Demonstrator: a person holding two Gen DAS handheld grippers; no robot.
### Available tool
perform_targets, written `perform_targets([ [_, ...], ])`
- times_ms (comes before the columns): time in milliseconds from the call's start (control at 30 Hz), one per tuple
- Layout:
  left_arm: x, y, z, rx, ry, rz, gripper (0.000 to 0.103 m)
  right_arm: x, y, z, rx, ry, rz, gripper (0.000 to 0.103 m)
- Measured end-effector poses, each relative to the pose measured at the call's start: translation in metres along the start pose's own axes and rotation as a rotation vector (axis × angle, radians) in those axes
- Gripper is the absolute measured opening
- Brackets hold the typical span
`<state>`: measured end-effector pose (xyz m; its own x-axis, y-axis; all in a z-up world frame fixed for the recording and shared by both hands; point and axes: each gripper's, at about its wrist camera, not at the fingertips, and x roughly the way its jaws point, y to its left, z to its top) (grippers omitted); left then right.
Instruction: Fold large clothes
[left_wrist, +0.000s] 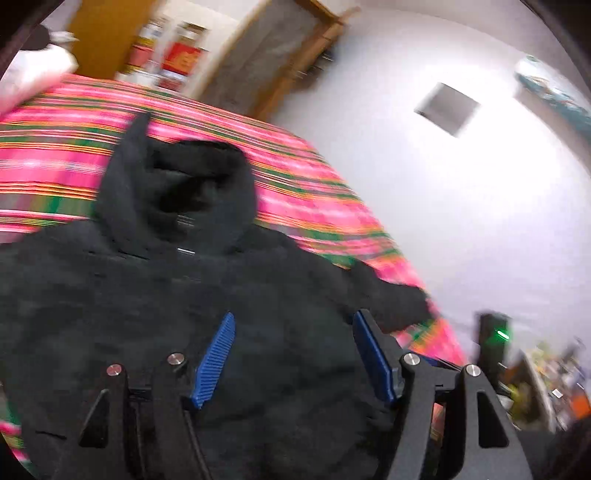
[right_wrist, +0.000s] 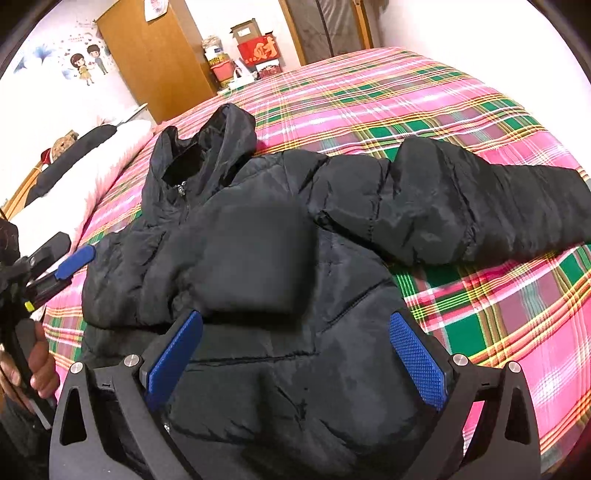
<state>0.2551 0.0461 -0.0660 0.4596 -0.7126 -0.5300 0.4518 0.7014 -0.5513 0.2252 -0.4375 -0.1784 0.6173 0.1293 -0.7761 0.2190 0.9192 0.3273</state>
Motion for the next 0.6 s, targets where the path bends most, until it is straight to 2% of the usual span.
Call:
perform_targets([
  [133, -0.014, 0.042, 0.001, -0.077, -0.037, 0.355, 0.067, 0.018, 0.003, 0.003, -0.002, 0.041, -0.007, 0.101],
  [167, -0.016, 0.053, 0.001, -0.1, -0.035, 0.422, 0.067, 0.026, 0.005, 0.005, -0.006, 0.05, -0.01, 0.099],
  [233, -0.019, 0.076, -0.002, -0.159, -0.034, 0.537, 0.063, 0.044, 0.01, 0.012, -0.024, 0.068, -0.01, 0.084],
  [267, -0.02, 0.087, -0.005, -0.197, -0.024, 0.575, 0.058, 0.056, 0.015, 0.017, -0.05, 0.078, -0.024, 0.069],
  [300, -0.013, 0.098, -0.006, -0.224, -0.009, 0.595, 0.056, 0.065, 0.018, 0.019, -0.076, 0.089, -0.04, 0.054],
  [400, -0.002, 0.114, -0.014, -0.28, 0.047, 0.608, 0.054, 0.099, 0.023, 0.028, -0.163, 0.111, -0.099, 0.041],
  [467, 0.007, 0.11, -0.015, -0.265, 0.065, 0.609, 0.054, 0.114, 0.018, 0.034, -0.183, 0.122, -0.118, 0.038],
  [600, 0.02, 0.098, -0.014, -0.194, 0.101, 0.627, 0.054, 0.121, 0.013, 0.041, -0.176, 0.14, -0.118, 0.038],
])
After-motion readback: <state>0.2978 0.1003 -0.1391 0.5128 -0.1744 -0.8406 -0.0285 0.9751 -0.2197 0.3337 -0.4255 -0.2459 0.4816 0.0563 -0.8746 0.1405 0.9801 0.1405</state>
